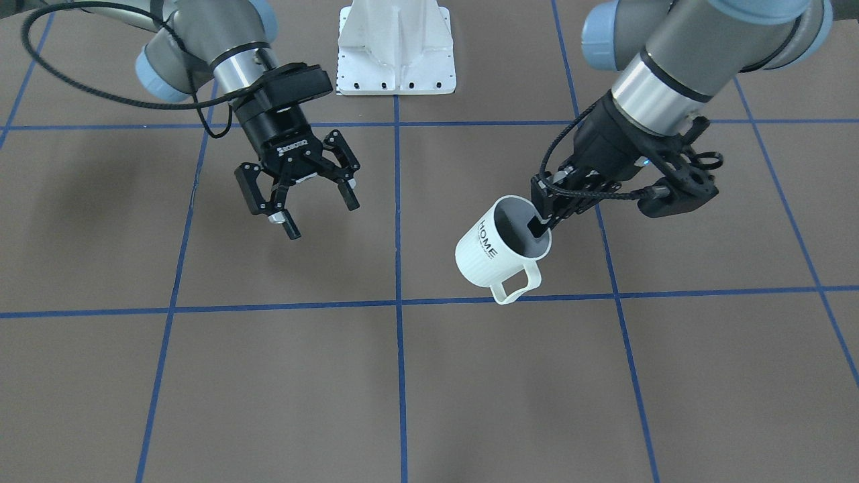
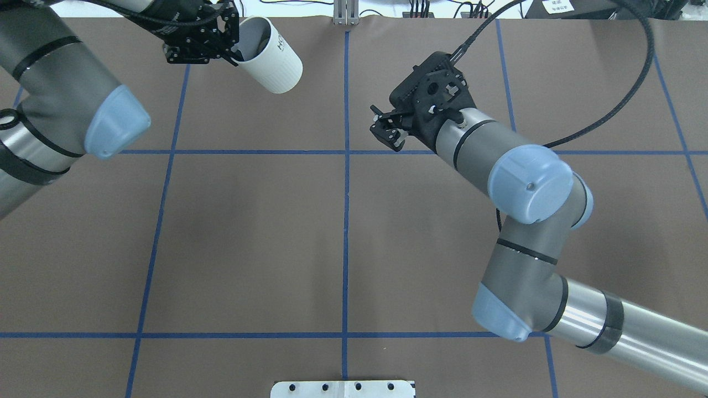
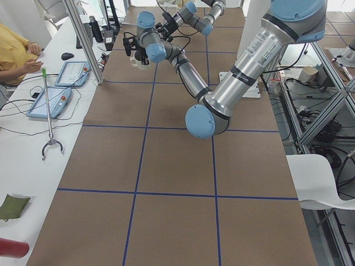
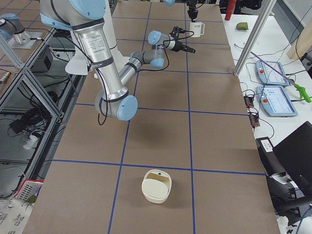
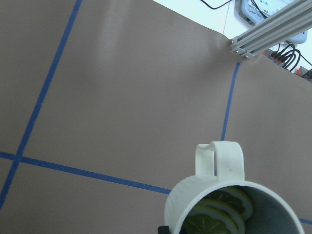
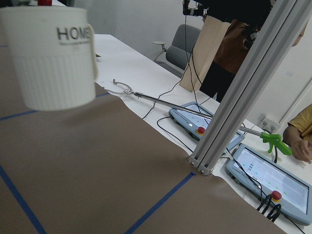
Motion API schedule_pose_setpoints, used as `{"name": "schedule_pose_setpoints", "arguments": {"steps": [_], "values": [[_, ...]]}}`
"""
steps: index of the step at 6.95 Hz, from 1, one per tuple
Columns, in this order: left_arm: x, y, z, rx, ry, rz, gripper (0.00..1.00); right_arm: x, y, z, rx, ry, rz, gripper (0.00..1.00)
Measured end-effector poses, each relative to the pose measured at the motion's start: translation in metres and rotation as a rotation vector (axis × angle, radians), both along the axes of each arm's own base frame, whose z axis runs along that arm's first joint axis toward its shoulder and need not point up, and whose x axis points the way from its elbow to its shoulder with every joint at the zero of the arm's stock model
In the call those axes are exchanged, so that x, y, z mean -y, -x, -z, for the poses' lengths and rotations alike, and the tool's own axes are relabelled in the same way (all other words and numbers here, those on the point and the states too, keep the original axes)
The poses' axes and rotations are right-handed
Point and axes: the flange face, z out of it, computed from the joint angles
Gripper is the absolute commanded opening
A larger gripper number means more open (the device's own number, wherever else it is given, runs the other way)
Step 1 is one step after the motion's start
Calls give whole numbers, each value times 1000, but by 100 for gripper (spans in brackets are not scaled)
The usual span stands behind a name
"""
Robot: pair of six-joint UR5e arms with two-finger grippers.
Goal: Left arm hands cup to right arm to dump lemon
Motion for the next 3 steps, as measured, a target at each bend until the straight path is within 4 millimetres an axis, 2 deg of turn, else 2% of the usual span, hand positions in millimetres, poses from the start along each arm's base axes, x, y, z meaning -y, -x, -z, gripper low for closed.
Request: {"name": "schedule_pose_setpoints", "arguments": {"steps": [1, 3], "values": [[-1, -21, 17, -9, 14, 9, 0, -16, 20, 11, -11, -28, -32, 99], [-9, -49, 44, -36, 34, 1, 0, -28, 53, 28, -17, -44, -74, 99]]}}
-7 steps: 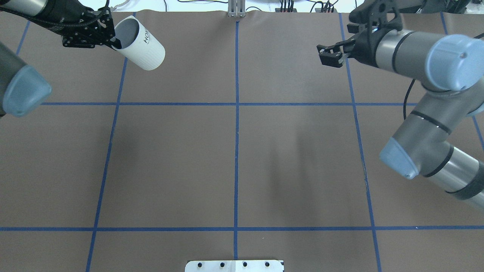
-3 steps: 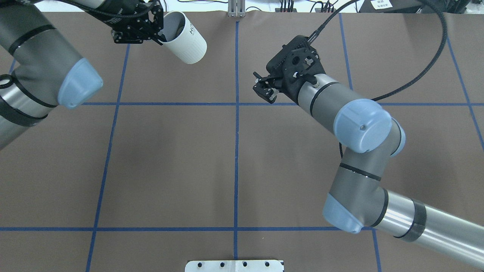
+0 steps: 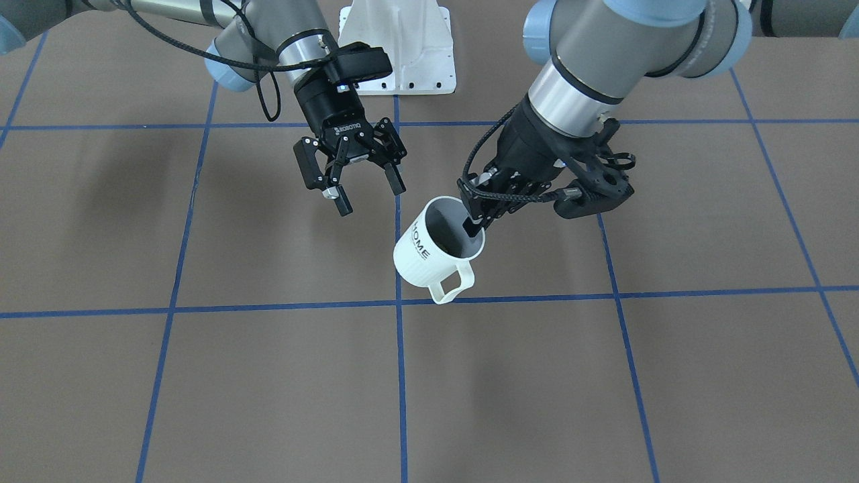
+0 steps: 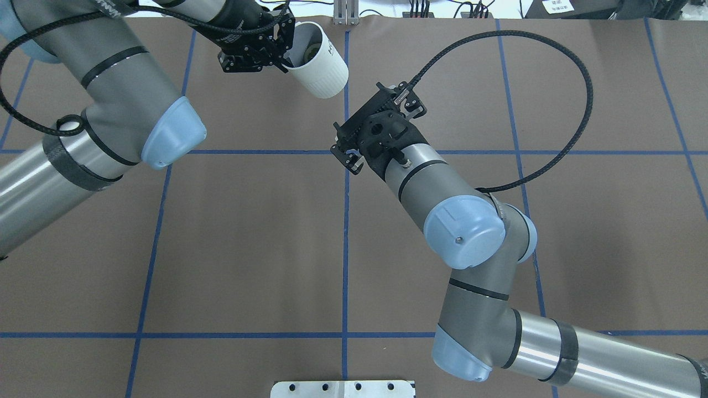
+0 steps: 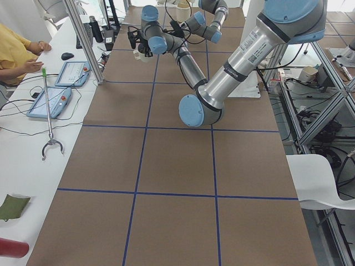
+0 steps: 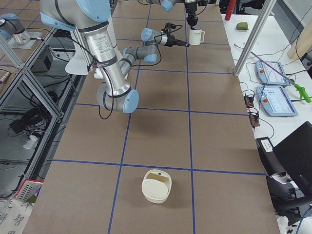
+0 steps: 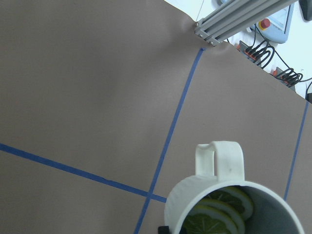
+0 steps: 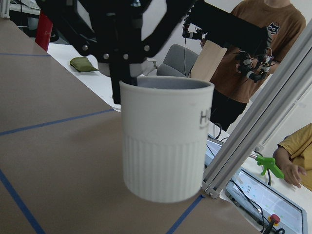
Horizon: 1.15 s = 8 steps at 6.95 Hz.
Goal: Left arm hands cup to right arm to dump lemon
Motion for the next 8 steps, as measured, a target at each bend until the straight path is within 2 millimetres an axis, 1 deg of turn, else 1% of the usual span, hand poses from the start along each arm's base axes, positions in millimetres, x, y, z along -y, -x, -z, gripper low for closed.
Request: {"name": "schedule_pose_setpoints", "arguments": {"steps": [1, 2, 5, 8], "values": [[-4, -5, 8, -10, 1, -4, 0, -2, 6, 4, 1, -2, -11, 99], [-7, -9, 11, -15, 1, -10, 0, -3, 8, 6, 4, -4, -15, 99], [-13, -15, 11, -17, 0, -22, 0, -4, 3, -1, 42, -22, -34, 99], [-21, -20, 16, -24, -7, -35, 0, -3, 1, -5, 39, -23, -53, 99]]}}
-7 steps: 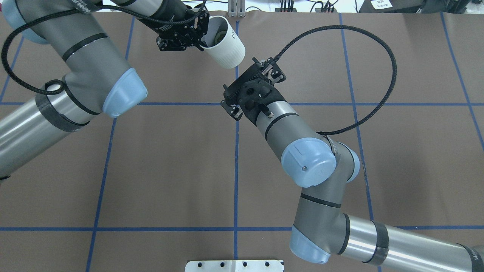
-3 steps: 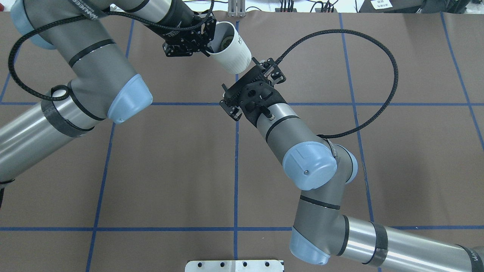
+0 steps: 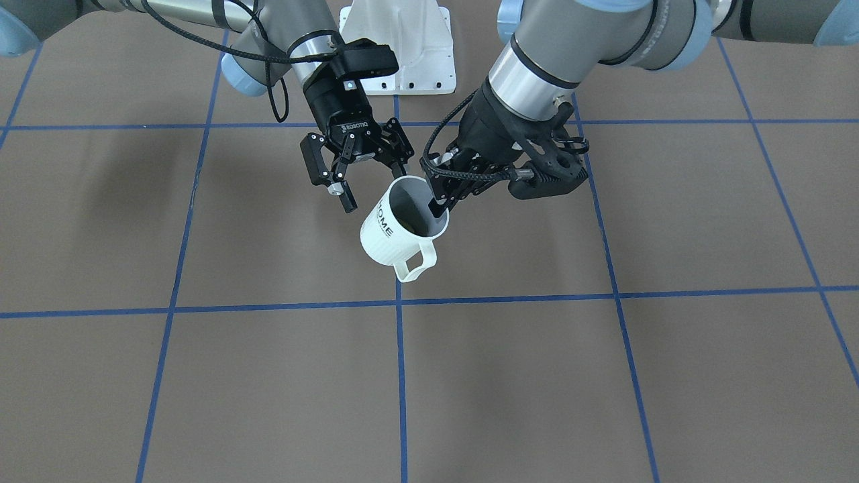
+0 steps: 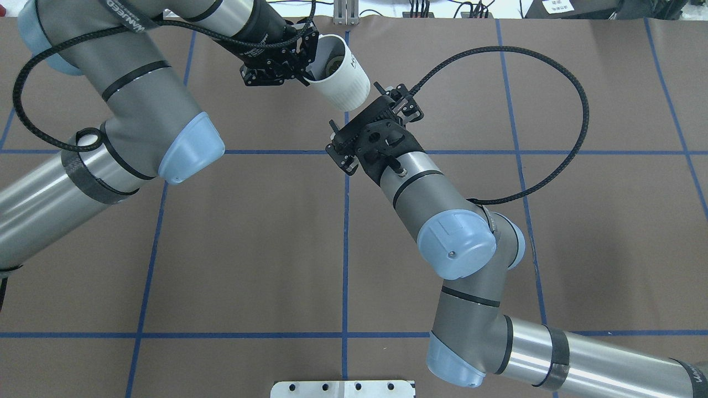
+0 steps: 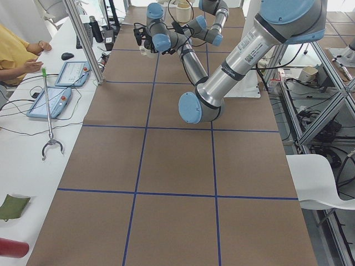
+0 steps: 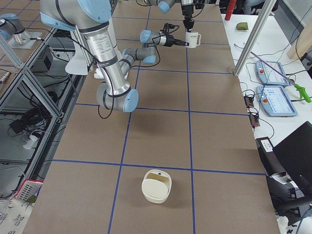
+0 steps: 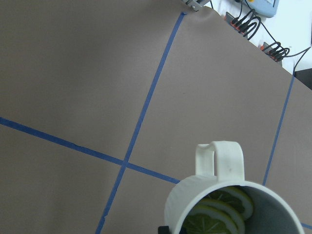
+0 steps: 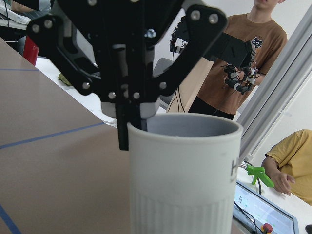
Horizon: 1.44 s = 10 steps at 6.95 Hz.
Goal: Left arm hands cup to right arm to dump lemon
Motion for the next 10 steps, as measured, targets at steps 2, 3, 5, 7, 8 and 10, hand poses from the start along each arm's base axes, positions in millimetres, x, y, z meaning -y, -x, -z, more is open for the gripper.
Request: {"name": "schedule_pose_setpoints", "arguments": {"steps": [2, 3, 5, 7, 8, 10], "values": [[-10, -6, 4, -8, -9, -16, 0, 0, 0, 0, -1, 0, -1, 99], [-18, -6, 7, -17, -17, -25, 0, 0, 0, 0, -1, 0, -1, 99], [-31, -6, 13, -34, -24, -35, 0, 0, 0, -1, -1, 0, -2, 99], [-36, -6, 16, -42, -28, -40, 0, 0, 0, 0, 0, -1, -1, 99], [-38, -6, 17, -44, -29, -43, 0, 0, 0, 0, 0, -1, -2, 99], [-38, -7, 15, -41, -27, -43, 0, 1, -1, 0, 1, -1, -3, 99]]}}
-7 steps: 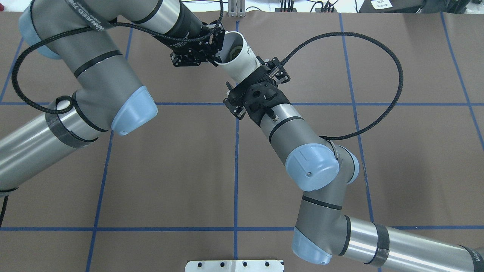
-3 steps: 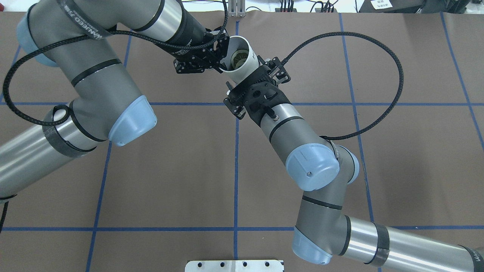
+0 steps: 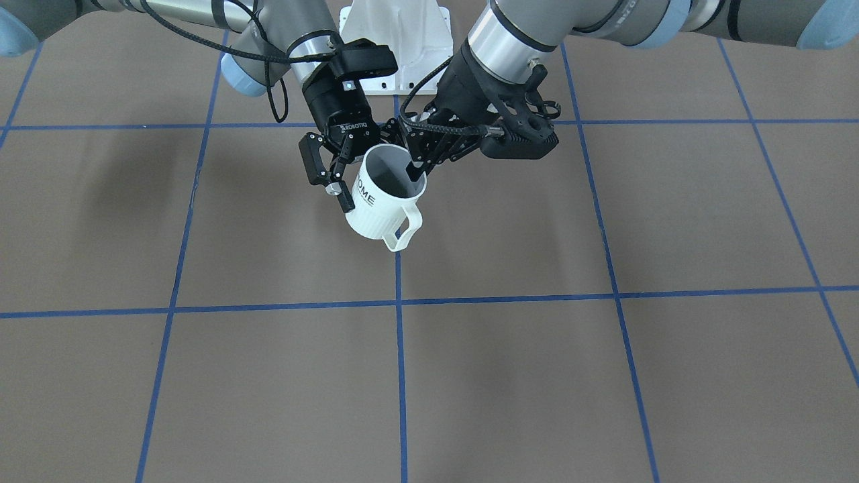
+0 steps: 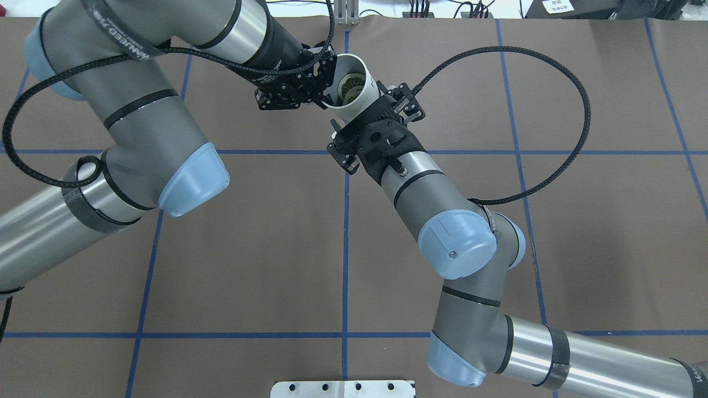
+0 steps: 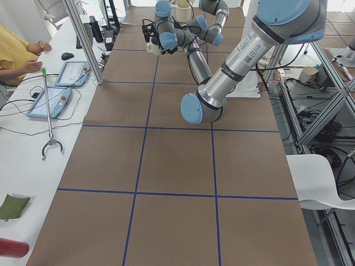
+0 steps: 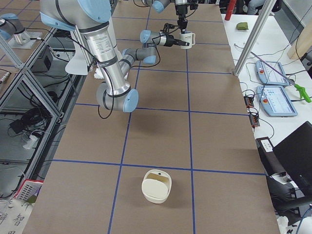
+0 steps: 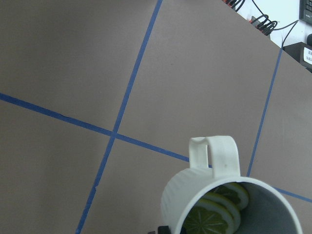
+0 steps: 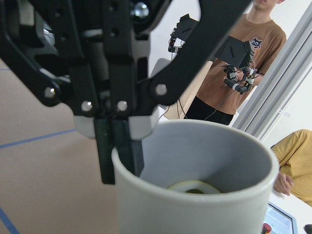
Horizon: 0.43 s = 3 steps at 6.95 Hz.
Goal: Left arm hands cup to right arm to dump lemon
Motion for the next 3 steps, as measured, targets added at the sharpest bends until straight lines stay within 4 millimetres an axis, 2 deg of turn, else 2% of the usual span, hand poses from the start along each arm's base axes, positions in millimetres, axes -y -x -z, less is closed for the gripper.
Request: {"name": "schedule_pose_setpoints", "arguments": {"steps": [3], "values": [[0, 0, -6, 6, 6, 0, 0, 1, -2, 0, 0, -1, -15, 99]]}}
